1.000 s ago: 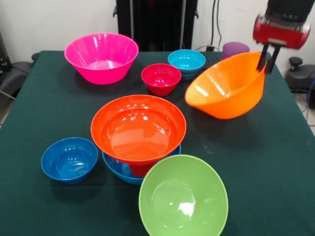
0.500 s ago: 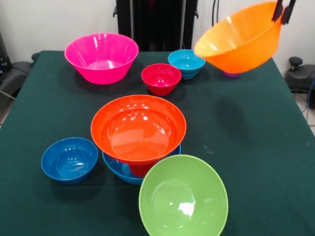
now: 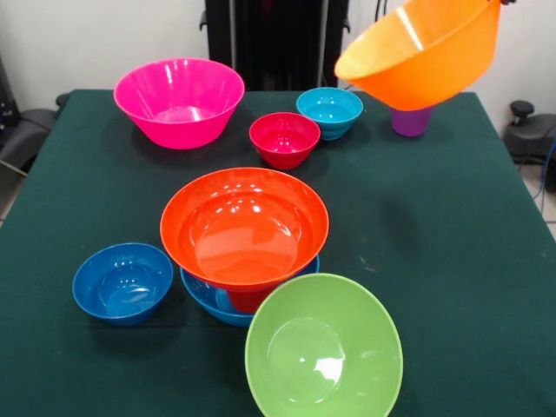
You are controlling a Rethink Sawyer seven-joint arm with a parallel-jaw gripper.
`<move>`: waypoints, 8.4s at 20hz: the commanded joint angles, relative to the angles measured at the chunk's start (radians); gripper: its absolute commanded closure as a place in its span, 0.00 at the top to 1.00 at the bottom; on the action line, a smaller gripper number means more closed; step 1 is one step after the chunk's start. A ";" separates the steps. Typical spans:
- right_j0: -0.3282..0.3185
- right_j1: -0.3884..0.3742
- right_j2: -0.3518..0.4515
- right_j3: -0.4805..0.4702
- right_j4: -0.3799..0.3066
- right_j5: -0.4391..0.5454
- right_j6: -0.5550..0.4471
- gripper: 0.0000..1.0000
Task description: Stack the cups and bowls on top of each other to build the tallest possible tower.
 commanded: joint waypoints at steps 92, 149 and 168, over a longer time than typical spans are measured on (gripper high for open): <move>-0.752 0.174 0.703 -0.087 -0.520 -0.098 -0.171 0.00; -0.700 0.219 0.696 -0.042 -0.592 -0.276 0.010 1.00; -0.652 0.166 0.659 -0.018 -0.539 -0.188 0.044 1.00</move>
